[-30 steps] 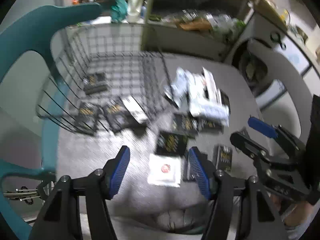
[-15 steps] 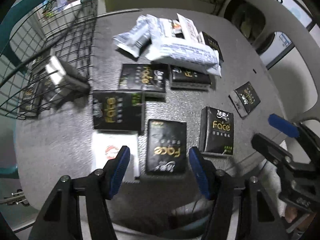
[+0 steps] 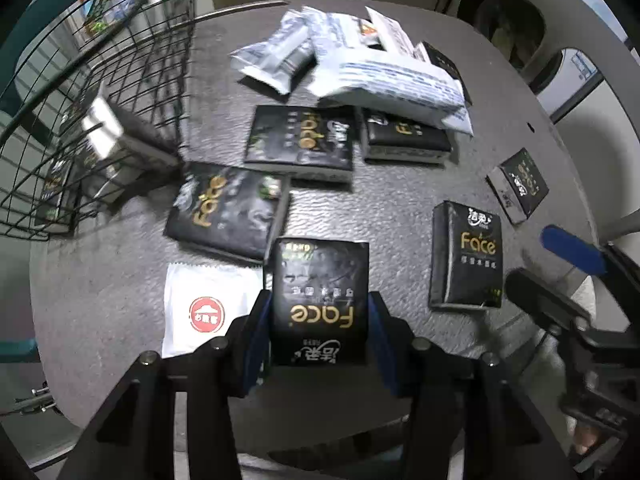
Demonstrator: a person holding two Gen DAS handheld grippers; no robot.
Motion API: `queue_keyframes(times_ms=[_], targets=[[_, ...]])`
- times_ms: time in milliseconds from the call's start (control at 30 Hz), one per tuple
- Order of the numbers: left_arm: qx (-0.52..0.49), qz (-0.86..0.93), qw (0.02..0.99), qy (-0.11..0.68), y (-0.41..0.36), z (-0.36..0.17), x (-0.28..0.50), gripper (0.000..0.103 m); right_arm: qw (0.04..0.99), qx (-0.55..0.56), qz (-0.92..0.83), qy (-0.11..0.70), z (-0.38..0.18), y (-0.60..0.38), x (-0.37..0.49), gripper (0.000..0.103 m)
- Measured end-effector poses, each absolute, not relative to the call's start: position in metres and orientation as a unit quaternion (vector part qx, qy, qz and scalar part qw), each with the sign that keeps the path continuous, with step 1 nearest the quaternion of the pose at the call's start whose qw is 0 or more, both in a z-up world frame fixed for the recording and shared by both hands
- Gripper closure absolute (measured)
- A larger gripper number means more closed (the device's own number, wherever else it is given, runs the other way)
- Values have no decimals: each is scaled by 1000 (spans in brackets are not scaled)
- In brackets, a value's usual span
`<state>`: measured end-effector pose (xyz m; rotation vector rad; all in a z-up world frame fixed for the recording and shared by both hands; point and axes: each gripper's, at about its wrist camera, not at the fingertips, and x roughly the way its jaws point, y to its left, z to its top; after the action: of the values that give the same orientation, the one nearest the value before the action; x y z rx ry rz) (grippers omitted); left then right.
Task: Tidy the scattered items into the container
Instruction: 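Grasp a black Face tissue pack with the left tool, then carry the pack into the basket with the left tool while the right tool carries another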
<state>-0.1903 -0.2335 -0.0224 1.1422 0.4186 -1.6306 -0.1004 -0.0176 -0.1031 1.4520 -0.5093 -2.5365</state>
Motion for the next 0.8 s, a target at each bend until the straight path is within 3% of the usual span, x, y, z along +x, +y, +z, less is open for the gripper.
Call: queue_keyframes(times_ms=[333,500,800], targets=[[459,-683,536,189,-225,-1,-167,51,74,499,-849,-161,-120,-49,-124,33],[456,-681,537,200,-225,3,-155,51,81,504,-849,-139,-120,-46,-121,45],[456,-673,544,206,-220,-6,-158,51,52,508,-849,-134,-123,-29,-119,45]])
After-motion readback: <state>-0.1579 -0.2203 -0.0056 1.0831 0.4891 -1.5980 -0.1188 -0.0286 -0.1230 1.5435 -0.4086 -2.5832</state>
